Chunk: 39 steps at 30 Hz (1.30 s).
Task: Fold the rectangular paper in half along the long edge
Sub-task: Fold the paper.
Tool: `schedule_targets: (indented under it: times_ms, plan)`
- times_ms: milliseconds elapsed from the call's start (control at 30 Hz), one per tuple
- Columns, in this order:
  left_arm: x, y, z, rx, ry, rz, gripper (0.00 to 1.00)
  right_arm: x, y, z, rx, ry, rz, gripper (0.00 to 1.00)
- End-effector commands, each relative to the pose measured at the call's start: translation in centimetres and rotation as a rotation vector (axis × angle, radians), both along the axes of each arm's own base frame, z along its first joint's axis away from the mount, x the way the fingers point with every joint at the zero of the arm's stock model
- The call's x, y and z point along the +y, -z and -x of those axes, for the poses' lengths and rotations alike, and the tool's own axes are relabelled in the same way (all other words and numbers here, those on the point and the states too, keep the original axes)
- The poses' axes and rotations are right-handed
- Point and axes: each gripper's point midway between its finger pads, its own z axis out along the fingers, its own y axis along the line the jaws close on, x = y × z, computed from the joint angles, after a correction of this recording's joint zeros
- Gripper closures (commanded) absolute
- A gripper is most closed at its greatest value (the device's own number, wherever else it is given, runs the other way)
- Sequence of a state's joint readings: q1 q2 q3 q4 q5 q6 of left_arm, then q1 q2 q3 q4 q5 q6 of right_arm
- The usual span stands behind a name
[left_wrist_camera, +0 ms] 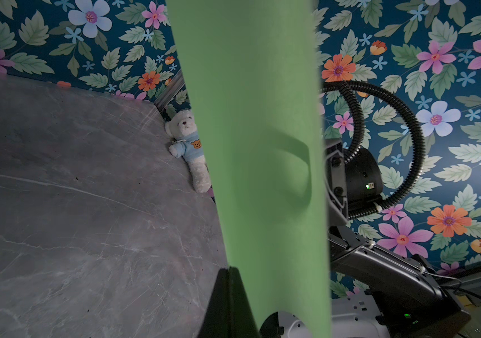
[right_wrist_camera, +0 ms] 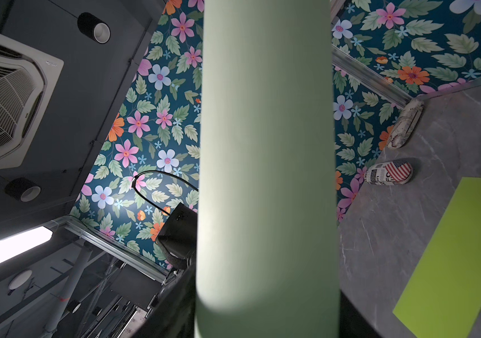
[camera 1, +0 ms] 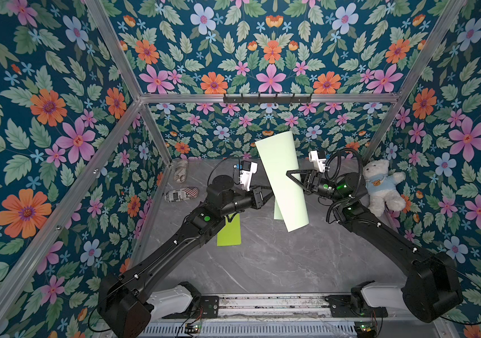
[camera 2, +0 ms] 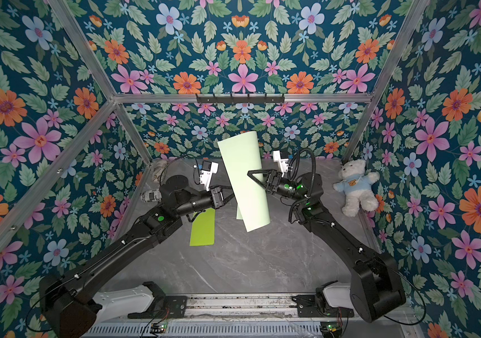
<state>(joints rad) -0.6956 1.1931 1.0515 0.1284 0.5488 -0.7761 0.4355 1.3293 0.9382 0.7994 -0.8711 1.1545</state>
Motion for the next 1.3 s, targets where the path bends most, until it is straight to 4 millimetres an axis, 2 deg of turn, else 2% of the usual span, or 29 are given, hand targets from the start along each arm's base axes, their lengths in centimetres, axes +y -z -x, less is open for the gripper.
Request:
schedule_targets:
  times_ms: [0,367,567,733,833,1067,1267]
  plan:
    - [-0.1,-0.4,-0.1,-0.021,0.004,0.009,1.00,0.7,0.3,0.8,-0.029,-0.036,0.040,0.39]
    - [-0.3,0.1,-0.2,-0.011,0.007,0.007,1.00,1.1,1.0,1.1,-0.047,-0.036,0.165,0.37]
    - [-0.6,1.2,-0.4,0.016,0.016,-0.005,1.00,1.4,1.2,1.4,-0.059,-0.039,0.211,0.37]
    - [-0.6,1.1,-0.4,0.014,0.011,-0.004,1.00,1.5,2.5,0.8,-0.038,-0.023,0.261,0.38]
    - [-0.6,0.9,-0.4,0.010,0.011,-0.001,1.00,1.3,2.6,0.7,-0.038,-0.005,0.271,0.41]
    - [-0.6,1.0,-0.3,0.010,0.017,-0.004,1.00,1.1,1.5,0.6,-0.060,0.026,0.196,0.59]
    - [-0.5,0.9,-0.3,0.009,0.014,-0.004,1.00,0.7,0.3,1.1,-0.093,0.037,0.122,0.62]
